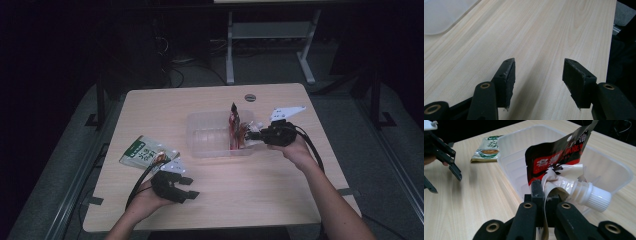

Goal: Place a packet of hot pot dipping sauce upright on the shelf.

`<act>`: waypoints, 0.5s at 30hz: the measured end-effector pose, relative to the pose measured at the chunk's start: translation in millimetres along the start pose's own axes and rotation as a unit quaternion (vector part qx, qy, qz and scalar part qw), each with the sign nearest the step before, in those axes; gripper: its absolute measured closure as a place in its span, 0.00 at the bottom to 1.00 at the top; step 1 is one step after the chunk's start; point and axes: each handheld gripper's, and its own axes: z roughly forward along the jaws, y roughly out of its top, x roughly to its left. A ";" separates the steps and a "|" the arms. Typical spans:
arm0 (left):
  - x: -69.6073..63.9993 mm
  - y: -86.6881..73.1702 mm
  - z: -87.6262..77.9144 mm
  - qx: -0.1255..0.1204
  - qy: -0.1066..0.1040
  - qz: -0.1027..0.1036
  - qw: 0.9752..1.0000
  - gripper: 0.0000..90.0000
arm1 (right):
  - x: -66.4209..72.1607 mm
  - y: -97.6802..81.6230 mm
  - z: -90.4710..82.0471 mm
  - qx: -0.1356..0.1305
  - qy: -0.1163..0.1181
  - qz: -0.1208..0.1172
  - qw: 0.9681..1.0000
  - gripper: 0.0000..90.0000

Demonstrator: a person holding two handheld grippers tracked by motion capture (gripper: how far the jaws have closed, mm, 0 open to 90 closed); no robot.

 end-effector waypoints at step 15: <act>-0.2 -1.7 0.1 0.002 0.001 -0.003 1.000 0.48 | -3.0 0.2 2.0 -0.007 -0.005 0.022 1.000 0.78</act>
